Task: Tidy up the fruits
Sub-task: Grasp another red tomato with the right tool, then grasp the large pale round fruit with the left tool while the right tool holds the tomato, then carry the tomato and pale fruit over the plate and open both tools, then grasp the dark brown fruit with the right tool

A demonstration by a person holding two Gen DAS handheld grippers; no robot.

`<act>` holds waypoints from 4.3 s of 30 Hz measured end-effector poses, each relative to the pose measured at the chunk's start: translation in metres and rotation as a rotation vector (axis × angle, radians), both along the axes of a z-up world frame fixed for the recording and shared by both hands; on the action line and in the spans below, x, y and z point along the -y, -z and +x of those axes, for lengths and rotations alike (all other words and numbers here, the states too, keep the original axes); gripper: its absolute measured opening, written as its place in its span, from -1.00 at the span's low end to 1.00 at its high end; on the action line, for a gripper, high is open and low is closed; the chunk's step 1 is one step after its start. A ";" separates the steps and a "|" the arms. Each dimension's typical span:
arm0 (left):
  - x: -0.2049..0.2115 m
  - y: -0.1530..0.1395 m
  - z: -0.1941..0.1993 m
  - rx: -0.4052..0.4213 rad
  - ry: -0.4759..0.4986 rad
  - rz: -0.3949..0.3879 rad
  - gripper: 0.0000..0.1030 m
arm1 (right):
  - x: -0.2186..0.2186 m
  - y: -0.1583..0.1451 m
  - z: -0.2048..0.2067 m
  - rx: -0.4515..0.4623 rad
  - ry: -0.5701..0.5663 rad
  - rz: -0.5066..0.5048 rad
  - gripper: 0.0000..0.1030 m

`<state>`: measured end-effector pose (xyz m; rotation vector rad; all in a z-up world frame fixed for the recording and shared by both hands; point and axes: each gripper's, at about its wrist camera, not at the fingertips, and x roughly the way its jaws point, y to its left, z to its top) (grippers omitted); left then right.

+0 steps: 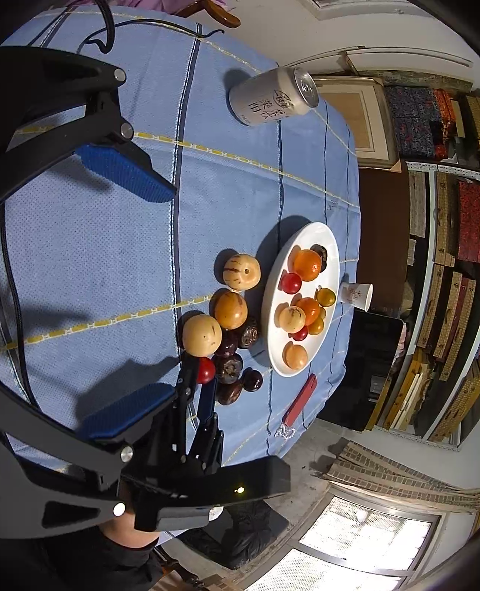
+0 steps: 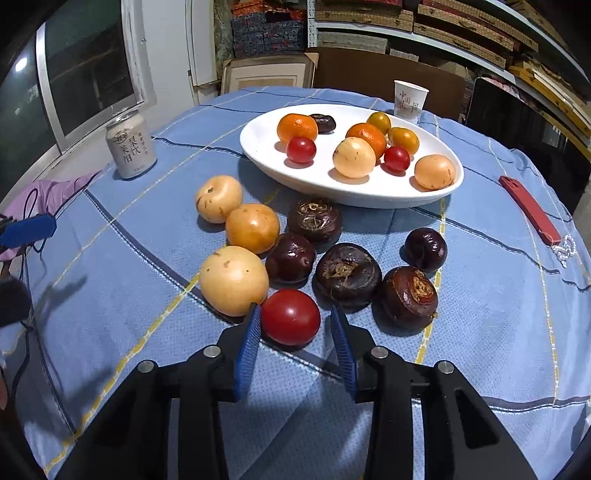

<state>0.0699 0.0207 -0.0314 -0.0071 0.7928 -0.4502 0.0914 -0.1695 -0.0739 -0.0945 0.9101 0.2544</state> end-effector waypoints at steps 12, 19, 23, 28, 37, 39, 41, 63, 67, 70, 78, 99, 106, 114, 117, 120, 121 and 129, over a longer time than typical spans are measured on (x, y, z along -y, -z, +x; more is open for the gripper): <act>0.019 0.002 0.010 0.012 0.016 0.064 0.87 | 0.014 -0.017 -0.029 0.040 -0.002 0.073 -0.40; 0.067 0.013 0.042 -0.020 0.073 0.151 0.87 | 0.033 -0.021 -0.080 0.063 -0.001 0.109 -0.40; 0.093 0.029 0.051 -0.016 0.078 0.199 0.87 | 0.040 -0.018 -0.093 0.071 0.008 0.135 -0.40; 0.106 0.051 0.061 -0.049 0.047 0.234 0.87 | 0.041 -0.018 -0.098 0.086 0.004 0.131 -0.40; 0.108 0.062 0.074 -0.060 0.008 0.254 0.78 | 0.044 -0.017 -0.101 0.085 0.006 0.149 -0.40; 0.107 0.064 0.077 -0.076 0.008 0.250 0.14 | 0.044 -0.018 -0.102 0.089 0.005 0.155 -0.40; 0.103 0.062 0.077 -0.073 -0.001 0.233 -0.17 | 0.046 -0.019 -0.102 0.093 0.008 0.160 -0.39; 0.052 -0.058 0.024 0.131 0.038 0.106 -0.17 | 0.091 -0.104 -0.078 0.288 0.116 0.113 -0.40; 0.057 -0.093 0.048 0.172 0.023 0.131 -0.17 | 0.096 -0.135 -0.041 0.321 0.126 0.096 -0.40; 0.066 -0.108 0.075 0.173 0.021 0.128 -0.17 | 0.092 -0.151 -0.006 0.331 0.125 0.067 -0.40; 0.086 -0.092 0.182 0.077 -0.044 0.085 -0.17 | 0.086 -0.143 0.086 0.281 0.135 0.026 -0.40; 0.089 -0.029 0.251 0.026 -0.114 0.064 0.60 | 0.085 -0.074 0.158 0.189 0.109 -0.005 0.12; 0.046 -0.057 0.139 0.143 -0.077 0.008 0.85 | 0.088 -0.074 0.057 0.178 0.096 -0.063 0.13; 0.021 -0.032 0.052 0.084 -0.015 -0.016 0.86 | 0.076 -0.012 0.005 0.092 0.084 -0.094 0.13; 0.014 -0.013 0.044 0.044 -0.047 -0.012 0.86 | 0.077 -0.007 0.011 0.076 0.098 -0.051 0.13; 0.008 -0.003 0.037 0.022 -0.064 -0.022 0.86 | 0.076 -0.006 0.018 0.064 0.106 -0.012 0.13; 0.007 -0.001 0.034 0.025 -0.067 -0.017 0.86 | 0.075 -0.006 0.019 0.063 0.108 -0.001 0.12; 0.013 0.005 0.032 0.010 -0.045 -0.002 0.86 | 0.066 0.000 0.034 0.035 0.133 -0.001 0.13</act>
